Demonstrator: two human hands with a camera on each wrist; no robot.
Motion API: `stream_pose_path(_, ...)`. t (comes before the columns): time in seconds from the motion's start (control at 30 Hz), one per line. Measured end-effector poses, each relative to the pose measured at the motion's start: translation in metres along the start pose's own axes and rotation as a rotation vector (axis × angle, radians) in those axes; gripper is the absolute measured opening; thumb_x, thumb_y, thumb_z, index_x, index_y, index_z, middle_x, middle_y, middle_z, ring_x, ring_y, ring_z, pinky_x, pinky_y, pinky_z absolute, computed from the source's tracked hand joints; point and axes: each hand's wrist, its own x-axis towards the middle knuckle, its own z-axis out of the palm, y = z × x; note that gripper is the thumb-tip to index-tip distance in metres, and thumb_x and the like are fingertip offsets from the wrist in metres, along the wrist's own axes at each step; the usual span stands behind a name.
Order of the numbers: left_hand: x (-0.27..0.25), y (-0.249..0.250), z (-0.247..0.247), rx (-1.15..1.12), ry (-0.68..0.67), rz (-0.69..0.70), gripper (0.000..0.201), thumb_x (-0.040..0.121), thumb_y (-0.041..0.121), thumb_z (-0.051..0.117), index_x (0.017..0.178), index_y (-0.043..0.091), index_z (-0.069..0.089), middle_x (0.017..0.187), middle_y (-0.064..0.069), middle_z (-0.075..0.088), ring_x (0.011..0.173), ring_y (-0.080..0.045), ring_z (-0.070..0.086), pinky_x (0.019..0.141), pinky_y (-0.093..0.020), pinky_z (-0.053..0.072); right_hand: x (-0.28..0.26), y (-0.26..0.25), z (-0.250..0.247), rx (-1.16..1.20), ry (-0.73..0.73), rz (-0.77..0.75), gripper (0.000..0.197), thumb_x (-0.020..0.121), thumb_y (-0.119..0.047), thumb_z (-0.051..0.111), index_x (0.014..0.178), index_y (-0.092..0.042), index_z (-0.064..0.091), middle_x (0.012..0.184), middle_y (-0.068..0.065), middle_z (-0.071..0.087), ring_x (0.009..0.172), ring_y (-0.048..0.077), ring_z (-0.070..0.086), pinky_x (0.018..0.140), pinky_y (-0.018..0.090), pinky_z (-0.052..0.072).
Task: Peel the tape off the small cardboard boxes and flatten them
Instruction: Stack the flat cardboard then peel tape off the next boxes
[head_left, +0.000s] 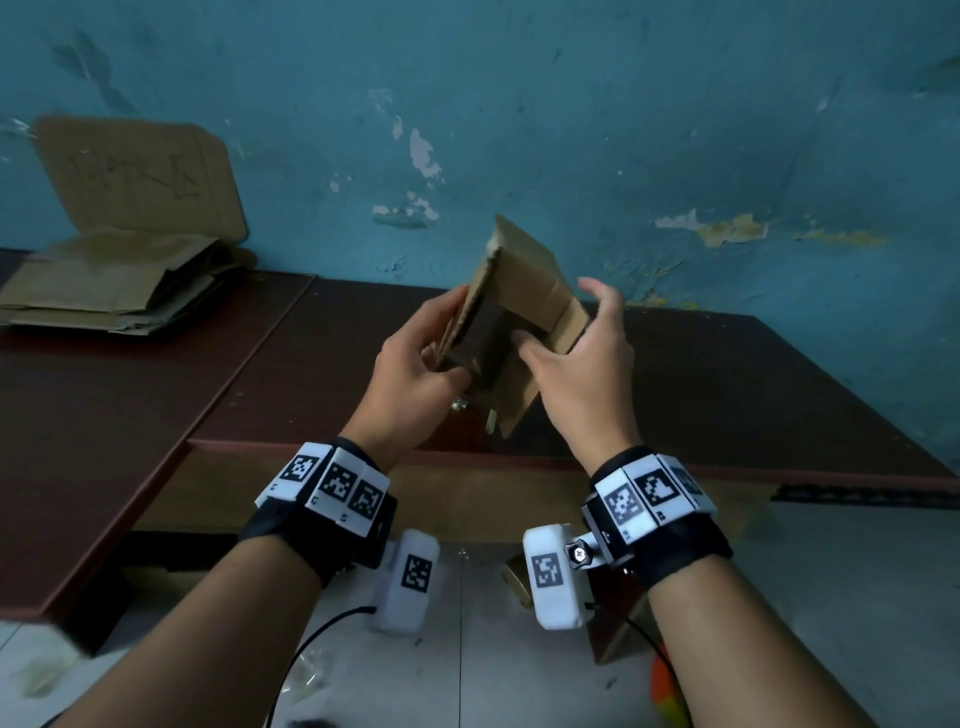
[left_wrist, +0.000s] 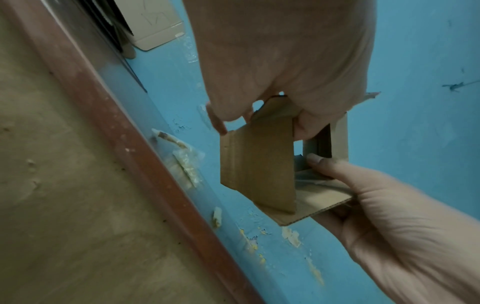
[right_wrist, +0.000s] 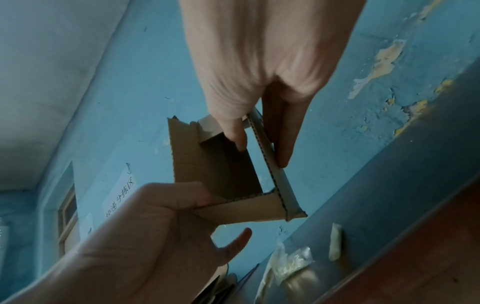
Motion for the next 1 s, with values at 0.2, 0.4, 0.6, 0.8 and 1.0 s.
stream_pose_path(0.2, -0.002, 0.010, 0.000, 0.011, -0.179, 0.002, 0.097, 0.077, 0.005, 0.064, 0.169, 0.020, 0.036, 0.161, 0.002, 0.055, 0.147, -0.006, 0.053, 0.116, -0.042, 0.054, -0.002, -0.006, -0.005, -0.064, 0.122, -0.006, 0.078, 0.085, -0.032, 0.095, 0.150, -0.022, 0.053, 0.094, -0.020, 0.061, 0.091, 0.007, 0.064, 0.077, 0.016, 0.053)
stream_pose_path(0.4, -0.002, 0.005, 0.001, 0.040, -0.219, 0.016, 0.097, 0.082, 0.004, 0.066, 0.171, 0.019, 0.030, 0.159, -0.004, 0.056, 0.146, -0.013, 0.056, 0.113, -0.037, 0.056, -0.003, -0.004, -0.004, -0.105, 0.105, -0.065, 0.044, 0.094, -0.046, 0.085, 0.127, -0.021, 0.073, 0.090, -0.021, 0.071, 0.085, -0.003, 0.072, 0.078, 0.022, 0.060)
stream_pose_path(0.6, -0.004, 0.005, 0.014, 0.009, -0.272, 0.027, 0.105, 0.085, -0.032, 0.051, 0.172, 0.020, 0.022, 0.162, -0.008, 0.050, 0.140, -0.014, 0.059, 0.093, -0.021, 0.057, -0.008, -0.008, 0.009, -0.150, 0.042, -0.096, 0.043, 0.111, -0.059, 0.049, 0.096, -0.027, 0.072, 0.079, -0.004, 0.074, 0.083, 0.027, 0.074, 0.074, 0.040, 0.055)
stream_pose_path(0.8, -0.006, 0.008, 0.021, -0.073, -0.254, 0.010, 0.103, 0.088, -0.031, 0.050, 0.172, 0.021, 0.023, 0.163, -0.005, 0.050, 0.119, -0.004, 0.068, 0.085, -0.018, 0.057, -0.013, -0.009, 0.012, -0.162, 0.039, -0.115, 0.046, 0.113, -0.062, 0.043, 0.101, -0.028, 0.073, 0.078, -0.008, 0.072, 0.080, 0.019, 0.073, 0.069, 0.035, 0.051)
stream_pose_path(1.0, -0.009, 0.013, 0.023, -0.060, -0.166, 0.046, 0.100, 0.083, -0.036, 0.047, 0.170, 0.010, 0.025, 0.156, 0.000, 0.054, 0.131, 0.002, 0.062, 0.094, -0.015, 0.054, -0.014, -0.009, 0.017, 0.081, -0.031, -0.142, 0.032, 0.109, -0.055, 0.058, 0.112, -0.024, 0.058, 0.090, -0.011, 0.072, 0.088, 0.002, 0.071, 0.075, 0.027, 0.052)
